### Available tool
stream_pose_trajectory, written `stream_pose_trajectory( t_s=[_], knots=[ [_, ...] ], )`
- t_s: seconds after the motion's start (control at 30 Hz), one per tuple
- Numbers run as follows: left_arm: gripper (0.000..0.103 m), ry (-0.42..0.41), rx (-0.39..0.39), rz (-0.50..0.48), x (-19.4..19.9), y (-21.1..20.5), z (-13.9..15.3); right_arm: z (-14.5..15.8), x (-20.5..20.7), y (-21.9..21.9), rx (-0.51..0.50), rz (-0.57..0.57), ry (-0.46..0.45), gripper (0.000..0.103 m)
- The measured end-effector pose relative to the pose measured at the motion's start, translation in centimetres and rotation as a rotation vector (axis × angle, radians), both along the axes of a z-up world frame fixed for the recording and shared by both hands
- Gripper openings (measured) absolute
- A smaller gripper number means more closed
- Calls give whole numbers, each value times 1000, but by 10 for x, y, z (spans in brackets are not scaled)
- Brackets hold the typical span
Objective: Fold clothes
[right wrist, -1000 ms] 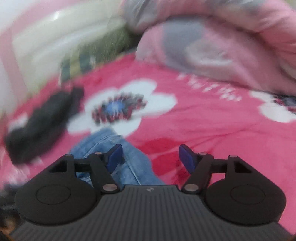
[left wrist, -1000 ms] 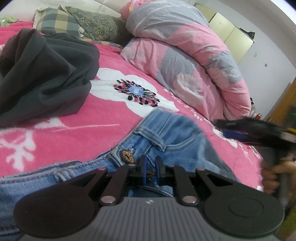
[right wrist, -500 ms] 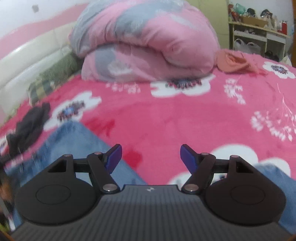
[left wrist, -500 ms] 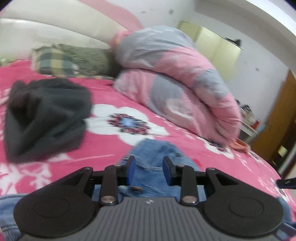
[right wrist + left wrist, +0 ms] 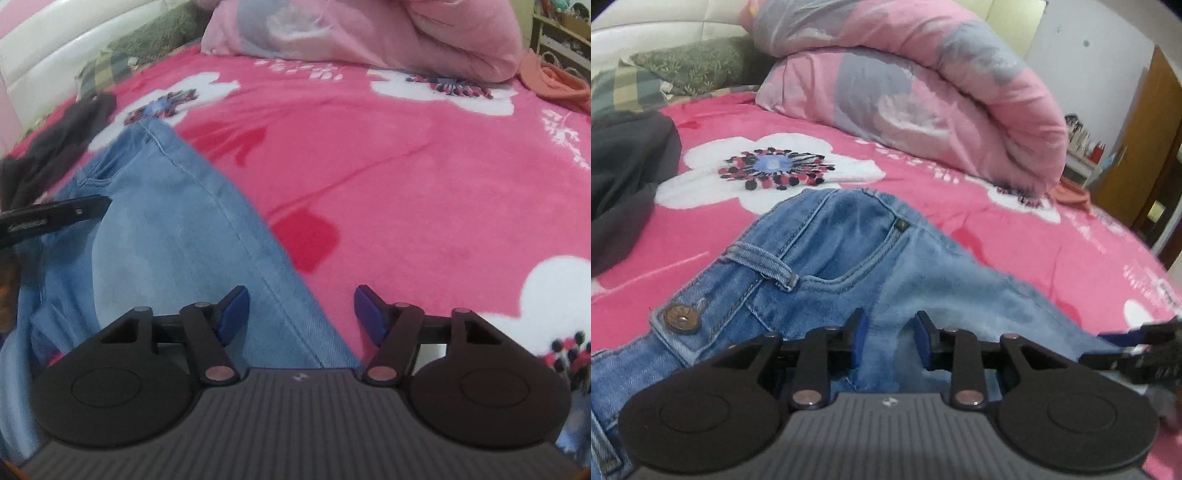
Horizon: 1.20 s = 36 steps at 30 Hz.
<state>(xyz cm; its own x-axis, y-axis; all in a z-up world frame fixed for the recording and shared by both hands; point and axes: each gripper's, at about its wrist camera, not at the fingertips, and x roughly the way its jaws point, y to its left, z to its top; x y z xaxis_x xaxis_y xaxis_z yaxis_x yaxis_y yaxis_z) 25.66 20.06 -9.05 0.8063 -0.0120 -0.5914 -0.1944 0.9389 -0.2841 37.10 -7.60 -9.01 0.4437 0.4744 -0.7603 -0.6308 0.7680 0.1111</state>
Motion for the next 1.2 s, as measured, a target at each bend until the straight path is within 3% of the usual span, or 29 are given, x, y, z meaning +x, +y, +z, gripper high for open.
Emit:
stream_pose_trajectory(
  t_s=[0.03,0.07,0.17,0.37,0.5,0.57,0.63,0.73,0.77,0.9,1.0,1.2],
  knots=[
    [30,-2,3,-1,0,1,-1,2,-5,0,-10,7,-18,42],
    [30,-3,4,0,1,1,-2,3,-9,0,-22,10,-35,8],
    [29,-16,29,17,1,-1,0,18,-17,4,-66,-14,-129,2],
    [24,-18,36,42,2,2,1,36,-8,21,-200,-27,-321,2],
    [24,-18,52,38,2,-1,0,3,13,29,-288,-19,-299,3],
    [24,-19,49,37,2,0,-1,-9,18,27,-265,-35,-287,5],
    [24,-20,44,38,2,0,-1,-1,24,16,-194,-77,-236,9],
    [24,-19,46,41,2,0,-1,18,35,-8,-101,-151,-133,43],
    [24,-18,47,43,2,-1,-1,26,37,-15,-77,-174,-109,46],
    [24,-24,52,54,0,-2,1,58,35,-18,84,-155,-110,50],
    [24,-53,30,76,-4,3,4,58,45,18,176,-55,-52,51],
    [23,-88,-14,98,-8,13,7,16,83,115,155,82,92,52]
  ],
)
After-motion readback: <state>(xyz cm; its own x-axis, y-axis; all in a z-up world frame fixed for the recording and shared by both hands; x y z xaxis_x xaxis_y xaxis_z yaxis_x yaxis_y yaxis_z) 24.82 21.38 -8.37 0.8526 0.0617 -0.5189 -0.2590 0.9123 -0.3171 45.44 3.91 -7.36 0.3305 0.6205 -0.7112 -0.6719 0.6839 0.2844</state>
